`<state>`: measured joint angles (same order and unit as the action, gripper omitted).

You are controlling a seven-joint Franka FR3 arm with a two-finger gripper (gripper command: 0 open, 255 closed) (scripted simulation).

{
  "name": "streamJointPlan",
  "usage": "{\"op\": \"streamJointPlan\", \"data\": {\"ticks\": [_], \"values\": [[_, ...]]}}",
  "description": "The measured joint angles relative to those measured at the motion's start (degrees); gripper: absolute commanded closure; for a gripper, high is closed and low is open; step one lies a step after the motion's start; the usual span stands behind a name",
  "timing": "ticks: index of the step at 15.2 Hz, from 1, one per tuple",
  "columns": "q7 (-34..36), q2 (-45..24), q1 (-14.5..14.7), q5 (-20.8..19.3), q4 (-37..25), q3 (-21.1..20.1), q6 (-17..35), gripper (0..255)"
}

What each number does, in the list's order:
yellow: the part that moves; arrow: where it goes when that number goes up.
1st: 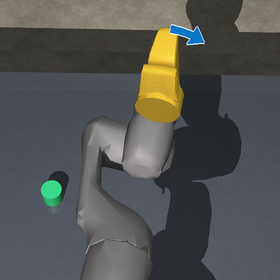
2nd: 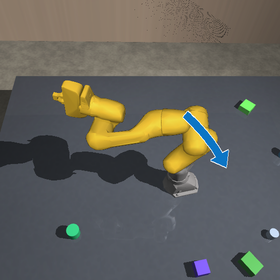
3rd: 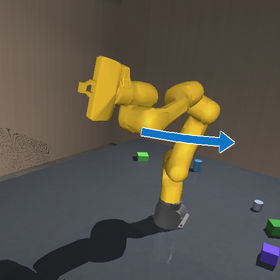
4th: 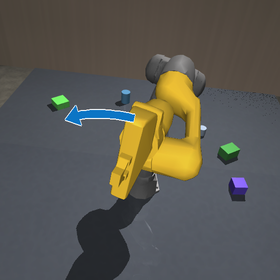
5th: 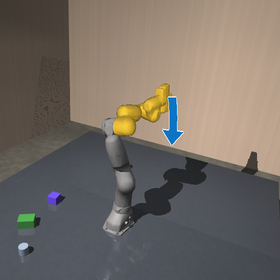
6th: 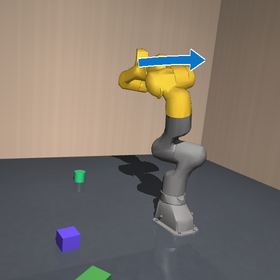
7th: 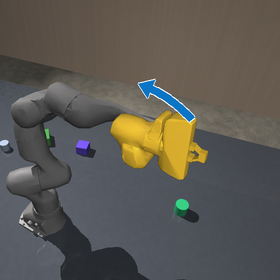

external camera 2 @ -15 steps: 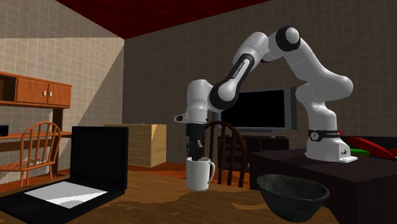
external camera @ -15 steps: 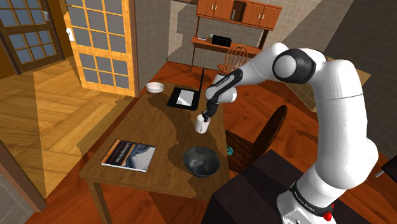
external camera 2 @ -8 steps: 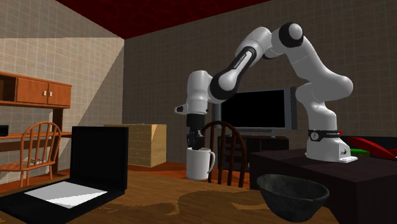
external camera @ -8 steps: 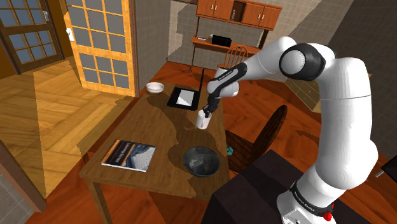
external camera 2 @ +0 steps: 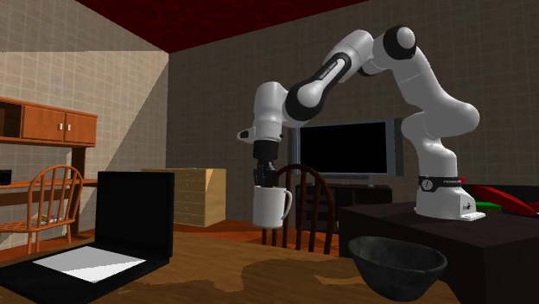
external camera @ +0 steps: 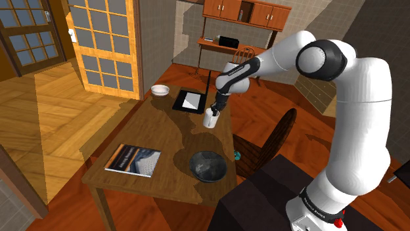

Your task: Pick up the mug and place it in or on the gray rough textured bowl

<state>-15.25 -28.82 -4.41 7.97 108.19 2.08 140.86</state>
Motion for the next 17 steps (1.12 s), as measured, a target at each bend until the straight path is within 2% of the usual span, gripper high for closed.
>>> {"op": "streamJointPlan", "data": {"ticks": [8,10,17], "values": [[0.65,4.04,0.17,-0.64,-0.62,0.38,-4.64,255],[1.54,6.02,0.92,-0.81,2.13,0.24,-3.79,255],[7.07,17.77,4.94,-1.85,18.19,-1.09,0.86,255]]}}
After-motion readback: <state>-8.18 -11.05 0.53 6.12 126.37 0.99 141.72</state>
